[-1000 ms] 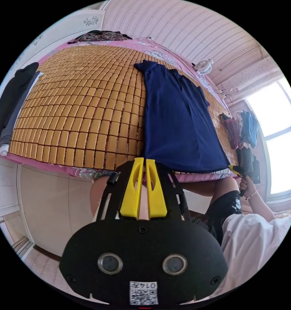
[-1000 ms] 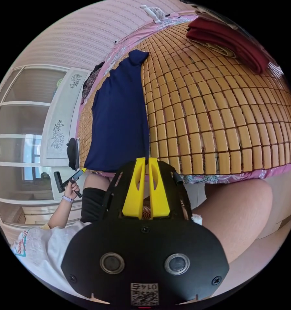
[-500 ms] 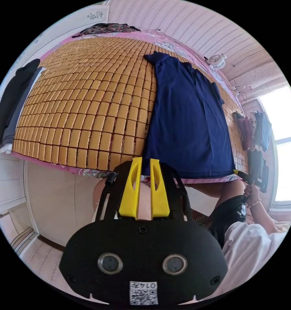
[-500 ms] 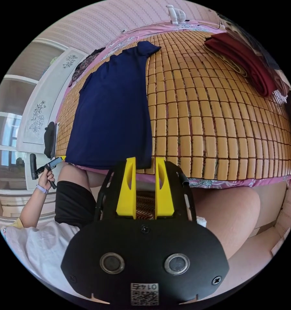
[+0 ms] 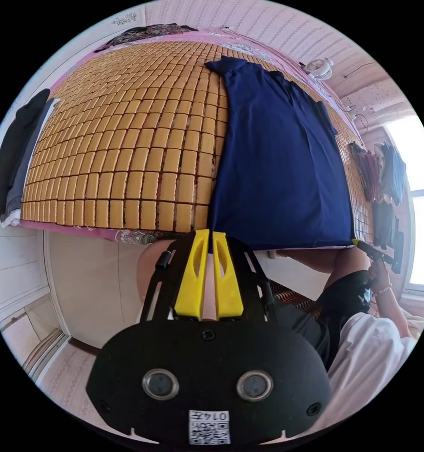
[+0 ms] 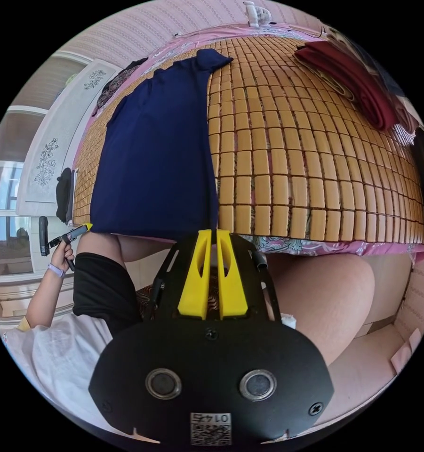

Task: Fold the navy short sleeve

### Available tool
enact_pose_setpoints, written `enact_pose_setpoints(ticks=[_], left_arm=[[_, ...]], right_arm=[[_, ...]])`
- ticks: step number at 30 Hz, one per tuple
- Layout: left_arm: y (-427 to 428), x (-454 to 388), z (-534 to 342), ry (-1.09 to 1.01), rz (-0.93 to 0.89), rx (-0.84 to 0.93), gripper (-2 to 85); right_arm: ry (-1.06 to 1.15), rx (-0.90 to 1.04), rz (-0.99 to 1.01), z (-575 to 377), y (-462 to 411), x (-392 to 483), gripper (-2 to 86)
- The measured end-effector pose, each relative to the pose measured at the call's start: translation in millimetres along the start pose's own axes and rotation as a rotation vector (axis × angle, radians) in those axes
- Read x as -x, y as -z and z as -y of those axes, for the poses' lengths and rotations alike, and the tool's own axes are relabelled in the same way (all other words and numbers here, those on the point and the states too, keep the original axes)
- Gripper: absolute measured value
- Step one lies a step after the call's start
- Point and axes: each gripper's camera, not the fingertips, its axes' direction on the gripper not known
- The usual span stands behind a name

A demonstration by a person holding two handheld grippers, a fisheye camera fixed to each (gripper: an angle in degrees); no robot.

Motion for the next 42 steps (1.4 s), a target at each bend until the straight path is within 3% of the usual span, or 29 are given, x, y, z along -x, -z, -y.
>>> enact_pose_setpoints(ticks=[17,28,34,42], left_arm=[[49,-27,-113,0.011,-0.036,-0.286,0.7],[91,-99,-179,-0.187,-0.095,-0.552,-0.7],[96,-156,-216,-0.331,0.038,-0.669,-1.0],[98,-197,-208,-0.394,0.036,-0.636,-1.0]], right_arm=[[-0.083,-0.202,0.147,-89,15,-25,1.5],[0.01,-0.537,0.187,-167,41,6,0.7],[0.077,-0.533,0.23,-187,40,24,1.5],[0.084,-0.573,0.2,-202,45,34,3.4]])
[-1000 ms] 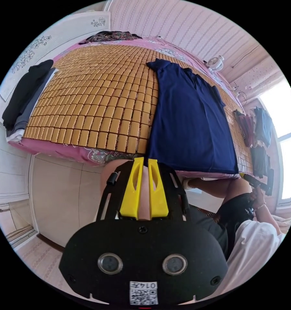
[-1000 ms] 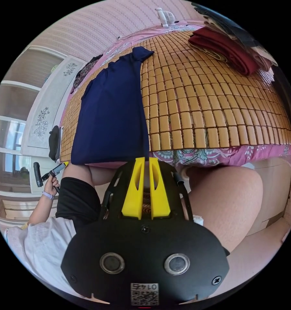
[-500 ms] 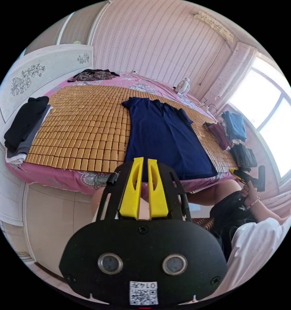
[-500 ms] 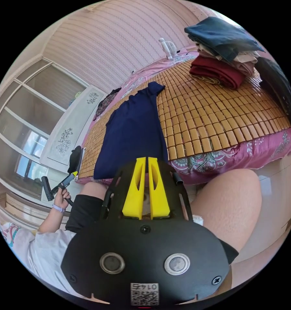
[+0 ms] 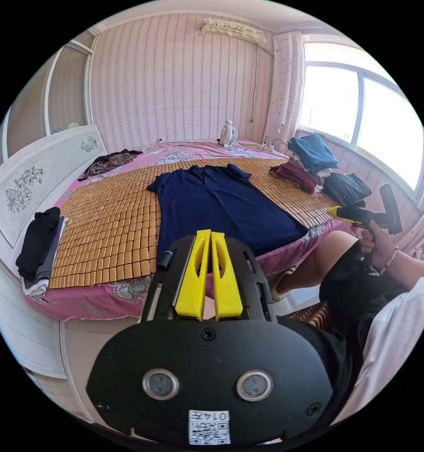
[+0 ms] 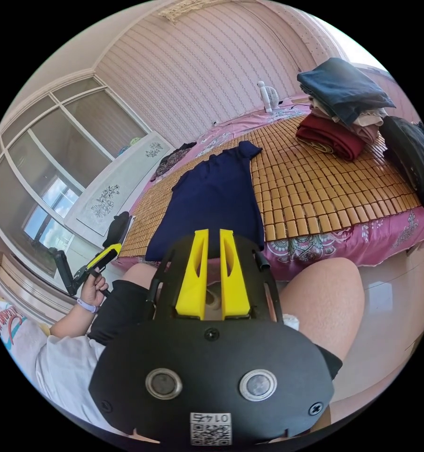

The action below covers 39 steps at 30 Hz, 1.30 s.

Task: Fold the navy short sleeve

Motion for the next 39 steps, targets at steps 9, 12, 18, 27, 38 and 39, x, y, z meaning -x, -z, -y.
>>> enact_pose_setpoints(ticks=[9,12,18,27,38,39], left_arm=[[-29,-8,49,-0.021,-0.046,0.009,-0.8],[-52,-14,74,-0.053,-0.036,-0.028,-0.7],[-137,-15,155,-0.082,-0.108,0.018,3.6],[-318,-23,305,-0.119,-0.171,0.171,5.3],[-472,-17,405,-0.082,-0.132,0.354,1.9],[-477,-19,411,-0.083,-0.132,0.36,1.5]], right_arm=[[0.091,0.035,-0.087,23,-22,10,5.9],[0.142,0.04,-0.177,45,-40,9,7.7],[0.16,0.103,-0.214,131,-92,-11,9.1],[0.129,0.244,-0.294,301,-213,-62,9.1],[0.179,0.286,-0.349,365,-276,-97,1.9],[0.172,0.263,-0.339,354,-262,-98,1.9]])
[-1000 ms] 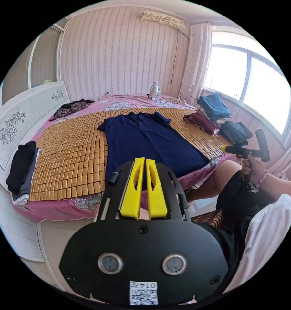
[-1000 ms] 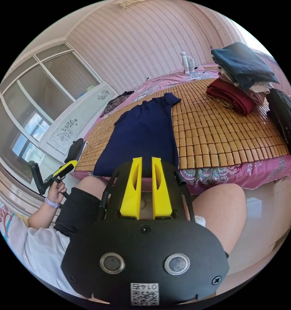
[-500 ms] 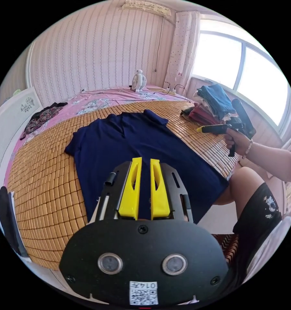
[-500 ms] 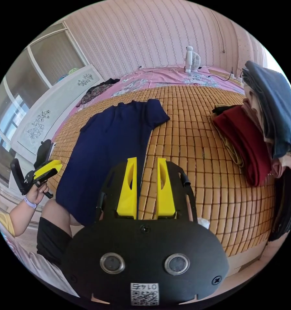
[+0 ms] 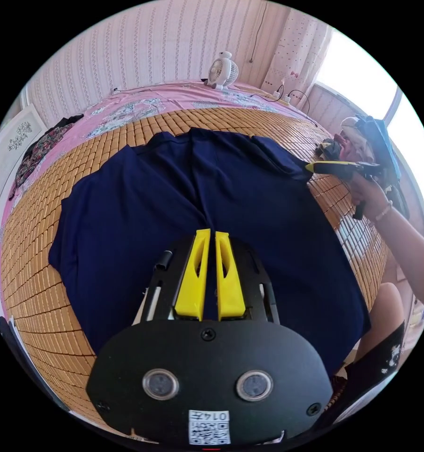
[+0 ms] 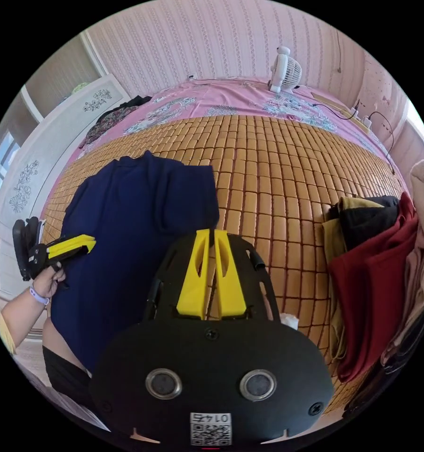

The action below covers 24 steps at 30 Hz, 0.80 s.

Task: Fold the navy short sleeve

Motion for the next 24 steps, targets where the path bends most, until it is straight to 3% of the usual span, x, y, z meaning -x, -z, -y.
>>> enact_pose_setpoints(ticks=[8,16,21,24], left_arm=[[-2,-13,55,-0.042,0.003,0.026,4.4],[-12,-108,173,-0.291,-0.049,-0.034,4.3],[-53,-160,238,-0.353,-0.07,-0.009,4.3],[-85,-175,267,-0.331,-0.135,0.065,5.1]], right_arm=[[-0.022,-0.042,0.144,-83,33,-12,8.1],[0.039,-0.086,0.284,-105,43,-19,7.4],[0.103,-0.137,0.11,-104,37,-9,7.5],[0.118,-0.143,0.14,-101,38,-11,6.9]])
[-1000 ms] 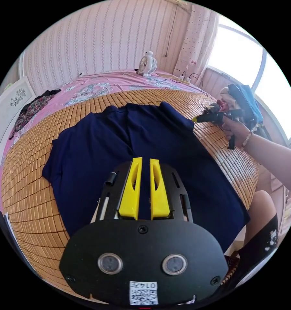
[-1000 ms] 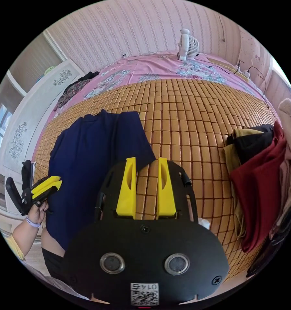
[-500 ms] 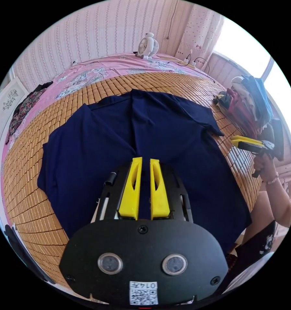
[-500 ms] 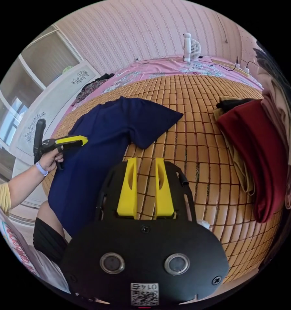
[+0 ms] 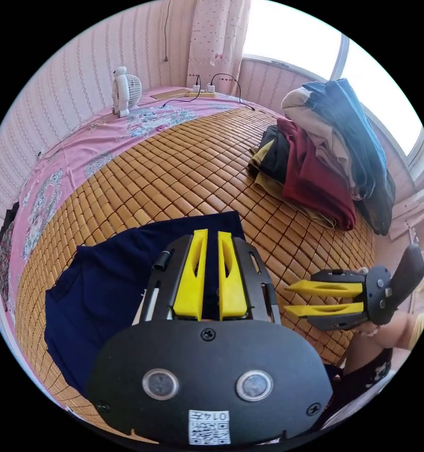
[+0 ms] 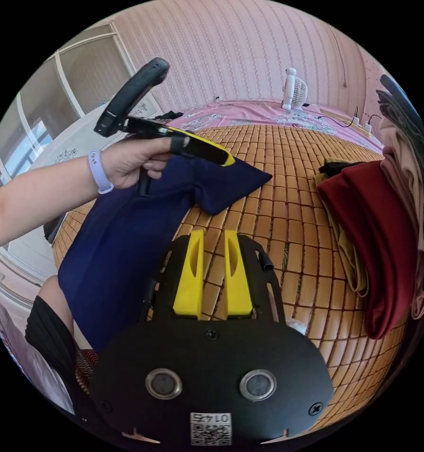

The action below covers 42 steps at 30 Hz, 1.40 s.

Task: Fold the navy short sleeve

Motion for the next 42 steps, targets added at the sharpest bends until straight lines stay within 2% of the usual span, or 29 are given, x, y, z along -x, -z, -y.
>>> enact_pose_setpoints(ticks=[3,14,17,20,24,27,29,32,38,40,42], left_arm=[[-26,2,15,0.013,-0.008,0.067,5.9],[-22,25,5,0.046,-0.038,0.01,5.8],[1,33,-13,0.056,-0.059,0.008,6.6],[56,47,-52,0.07,-0.05,-0.088,6.6],[143,81,-156,0.141,0.025,-0.178,6.0],[194,109,-250,0.195,0.154,-0.145,5.9],[223,128,-309,0.285,0.226,-0.097,5.8],[271,140,-410,0.386,0.203,-0.12,5.0],[314,102,-587,0.531,0.234,-0.221,2.1],[325,66,-649,0.573,0.268,-0.31,-0.3],[330,39,-688,0.594,0.302,-0.308,-0.7]], right_arm=[[0.038,-0.032,0.018,-1,4,4,6.2],[0.023,0.061,0.055,5,-3,6,2.0],[0.001,0.079,0.064,4,-2,7,1.0],[0.01,0.03,0.061,-1,8,12,0.3],[0.146,-0.133,-0.061,-14,30,42,-0.1],[0.166,-0.074,-0.115,-14,23,62,-0.1],[0.125,-0.041,-0.095,-12,21,70,-0.2],[0.126,-0.051,0.05,-14,33,94,-0.2],[0.205,0.048,-0.072,-50,77,191,-0.3],[0.216,0.115,-0.087,-77,91,223,-0.4],[0.249,0.159,-0.183,-96,100,245,-0.5]])
